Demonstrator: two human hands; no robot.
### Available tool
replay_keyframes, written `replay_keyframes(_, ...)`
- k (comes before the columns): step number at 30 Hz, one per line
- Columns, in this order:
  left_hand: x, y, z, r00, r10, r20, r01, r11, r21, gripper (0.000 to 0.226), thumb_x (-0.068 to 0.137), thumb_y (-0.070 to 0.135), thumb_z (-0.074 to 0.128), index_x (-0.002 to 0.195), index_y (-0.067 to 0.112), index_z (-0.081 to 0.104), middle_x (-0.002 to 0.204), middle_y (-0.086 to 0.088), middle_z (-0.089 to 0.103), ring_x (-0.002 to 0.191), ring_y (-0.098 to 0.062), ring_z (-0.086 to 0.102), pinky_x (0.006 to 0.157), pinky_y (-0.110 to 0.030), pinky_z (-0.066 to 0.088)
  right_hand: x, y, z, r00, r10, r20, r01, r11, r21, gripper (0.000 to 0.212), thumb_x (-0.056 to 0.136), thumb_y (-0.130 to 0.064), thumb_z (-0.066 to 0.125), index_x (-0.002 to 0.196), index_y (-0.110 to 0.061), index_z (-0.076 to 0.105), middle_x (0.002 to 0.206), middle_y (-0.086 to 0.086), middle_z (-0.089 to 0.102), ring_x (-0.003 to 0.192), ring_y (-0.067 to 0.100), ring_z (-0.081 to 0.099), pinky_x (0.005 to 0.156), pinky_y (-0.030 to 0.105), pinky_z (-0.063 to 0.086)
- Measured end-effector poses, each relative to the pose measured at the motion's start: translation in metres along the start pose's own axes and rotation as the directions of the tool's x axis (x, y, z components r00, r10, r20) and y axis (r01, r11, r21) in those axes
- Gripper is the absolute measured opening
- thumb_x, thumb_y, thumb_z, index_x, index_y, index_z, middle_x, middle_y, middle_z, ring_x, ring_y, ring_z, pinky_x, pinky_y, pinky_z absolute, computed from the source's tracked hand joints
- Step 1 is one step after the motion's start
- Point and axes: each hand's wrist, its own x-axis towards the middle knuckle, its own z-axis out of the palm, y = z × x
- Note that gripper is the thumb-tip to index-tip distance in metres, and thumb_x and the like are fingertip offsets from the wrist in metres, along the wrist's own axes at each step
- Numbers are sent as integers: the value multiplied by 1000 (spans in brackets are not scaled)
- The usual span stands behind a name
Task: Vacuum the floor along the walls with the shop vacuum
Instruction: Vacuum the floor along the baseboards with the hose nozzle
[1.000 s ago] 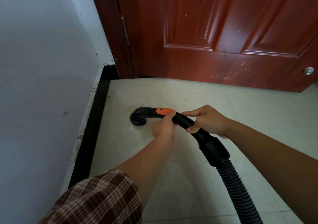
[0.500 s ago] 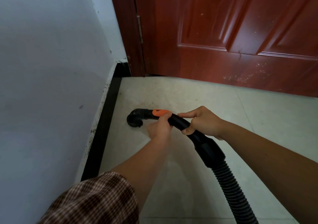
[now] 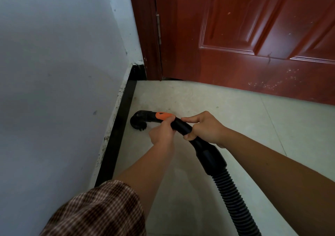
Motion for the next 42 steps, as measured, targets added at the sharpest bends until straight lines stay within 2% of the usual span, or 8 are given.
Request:
replay_keyframes(8,13,6,-14,999,18,-38,-18,1000,-11,23,73,15,82,80,10,60,80,-9,73,83,-24,72,85,-36,56,11,-5,14,999,-17,38,16,1000,23,52,71,6,73,103,-35,73,63,-17,71,57,4,65,56,17,51)
replay_keyframes(13,13,-1,-14,999,43,-27,-44,999,-25,24,72,14,82,77,13,58,56,3,70,73,-19,73,81,-35,57,12,-4,3,996,6,91,-10,999,43,53,72,10,71,85,-41,73,65,-7,74,51,4,65,55,17,55)
replay_keyframes(18,23,1,-10,999,39,-17,-39,999,6,21,73,16,82,77,11,62,71,-3,72,77,-20,73,79,-33,56,16,-2,8,999,18,38,-19,999,41,54,71,7,72,112,-27,74,63,-16,72,54,2,63,56,16,51)
replay_keyframes(25,45,13,1,996,46,81,-49,998,31,20,78,18,78,90,10,65,90,-8,73,85,-19,72,86,-31,54,33,-6,13,999,3,-53,1,997,80,58,71,6,72,119,-26,71,87,-9,73,77,15,66,70,24,51)
replay_keyframes(31,55,22,11,993,83,80,-81,996,-22,18,76,12,79,88,10,66,82,-6,74,70,-13,74,65,-24,54,50,-9,12,994,5,-108,7,994,107,61,73,3,73,125,-28,68,96,-2,73,72,15,65,65,23,50)
replay_keyframes(34,61,27,16,992,95,84,-93,995,-24,14,76,11,79,80,12,66,71,-2,74,68,-13,74,68,-26,55,57,-10,12,990,6,-138,10,993,115,60,73,2,74,124,-28,68,94,1,74,72,17,66,64,24,50)
replay_keyframes(38,68,29,21,985,91,143,-90,996,-11,15,78,13,78,89,9,68,82,-6,75,74,-14,74,75,-27,56,62,-10,12,985,-6,-172,24,994,104,60,73,1,74,125,-29,67,96,1,74,72,17,67,65,25,51)
replay_keyframes(42,68,26,30,983,92,161,-89,996,-25,12,77,13,79,83,9,69,71,-1,75,71,-13,74,74,-27,55,61,-10,4,978,-13,-207,28,997,71,61,74,-2,76,127,-29,66,95,3,73,69,14,65,62,23,48)
